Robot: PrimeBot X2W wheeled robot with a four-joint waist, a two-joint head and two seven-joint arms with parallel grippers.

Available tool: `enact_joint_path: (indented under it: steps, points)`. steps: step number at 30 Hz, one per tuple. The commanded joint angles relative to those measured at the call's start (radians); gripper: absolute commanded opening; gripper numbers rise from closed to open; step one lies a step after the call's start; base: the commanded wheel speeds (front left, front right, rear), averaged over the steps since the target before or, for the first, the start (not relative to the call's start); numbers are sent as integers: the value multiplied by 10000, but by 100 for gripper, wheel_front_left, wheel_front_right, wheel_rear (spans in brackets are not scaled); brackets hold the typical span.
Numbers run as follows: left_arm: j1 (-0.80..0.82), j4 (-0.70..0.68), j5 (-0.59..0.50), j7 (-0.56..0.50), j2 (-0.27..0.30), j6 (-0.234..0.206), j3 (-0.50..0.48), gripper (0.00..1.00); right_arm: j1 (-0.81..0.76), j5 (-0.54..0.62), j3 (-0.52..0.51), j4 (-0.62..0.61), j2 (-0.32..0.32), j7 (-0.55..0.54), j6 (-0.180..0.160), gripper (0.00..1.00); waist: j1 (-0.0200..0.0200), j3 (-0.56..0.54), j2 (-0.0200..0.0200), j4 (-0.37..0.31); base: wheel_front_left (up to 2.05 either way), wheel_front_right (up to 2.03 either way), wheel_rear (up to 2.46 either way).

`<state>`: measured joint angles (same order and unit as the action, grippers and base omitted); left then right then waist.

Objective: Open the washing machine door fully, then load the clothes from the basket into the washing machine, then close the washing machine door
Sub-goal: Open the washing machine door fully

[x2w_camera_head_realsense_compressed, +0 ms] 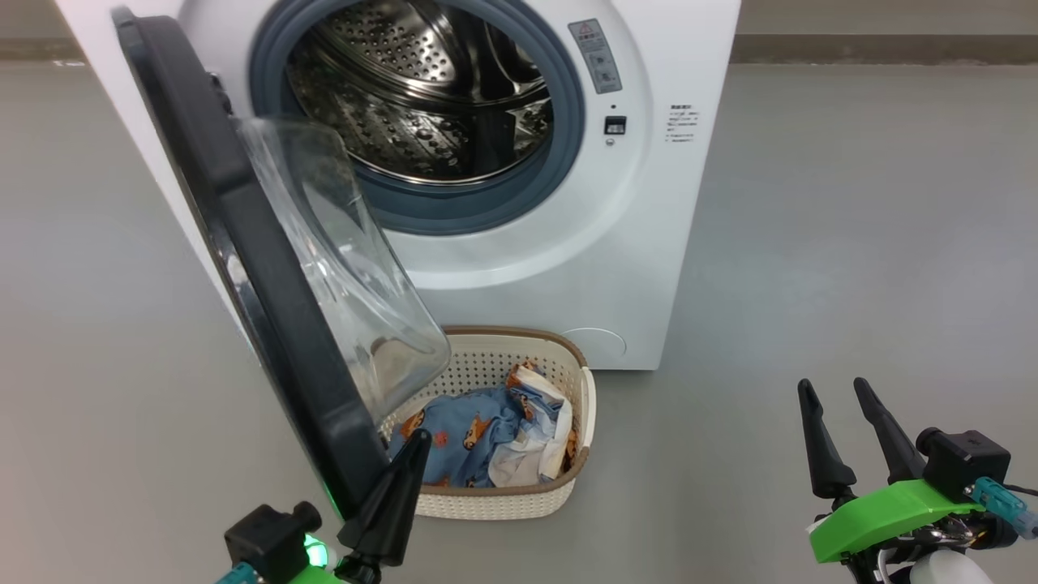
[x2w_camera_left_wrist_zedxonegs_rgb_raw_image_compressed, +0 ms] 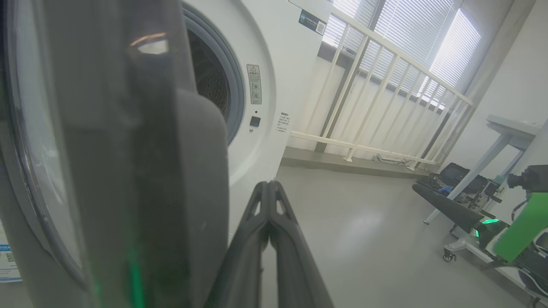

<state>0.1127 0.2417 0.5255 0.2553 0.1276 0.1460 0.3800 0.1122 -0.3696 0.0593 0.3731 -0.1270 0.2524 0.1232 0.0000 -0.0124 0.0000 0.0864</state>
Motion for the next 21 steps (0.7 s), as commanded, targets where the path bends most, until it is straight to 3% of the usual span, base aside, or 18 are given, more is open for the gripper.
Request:
enact_joint_path:
  steps: [1, 21]
  points:
    - [213, -136, 66, 65, 370, -153, -752, 0, 84, 15, 210, -179, -55, 93, 75, 100, 0, -45, 0, 192, 0, 0, 0]
    - [109, 62, 0, 19, 633, -401, -1128, 0, 74, -62, 111, 58, 88, 93, 75, 100, 0, -119, 0, 1590, 0, 0, 0]
